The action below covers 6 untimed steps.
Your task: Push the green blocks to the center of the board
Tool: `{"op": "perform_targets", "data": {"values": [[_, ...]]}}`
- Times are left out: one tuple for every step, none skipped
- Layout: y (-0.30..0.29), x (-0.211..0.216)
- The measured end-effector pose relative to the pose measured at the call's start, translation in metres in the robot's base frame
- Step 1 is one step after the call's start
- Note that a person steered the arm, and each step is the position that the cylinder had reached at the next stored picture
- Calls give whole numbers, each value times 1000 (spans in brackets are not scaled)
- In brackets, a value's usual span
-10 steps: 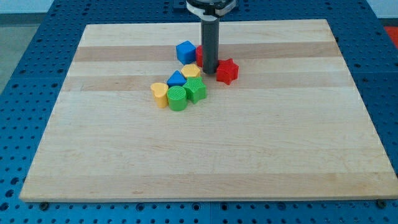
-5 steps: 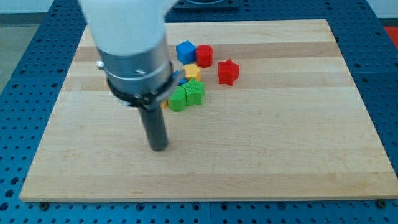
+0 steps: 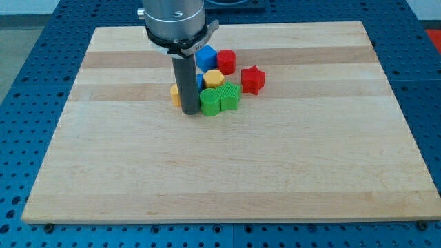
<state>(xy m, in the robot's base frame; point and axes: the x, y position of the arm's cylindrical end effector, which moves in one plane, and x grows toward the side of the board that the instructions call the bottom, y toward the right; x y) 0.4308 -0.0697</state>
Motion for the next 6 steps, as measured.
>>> {"op": "perform_targets", "data": {"values": [[0,2],[6,-32],[6,-42],[6,-50],[0,-42],[-5,-17]]}}
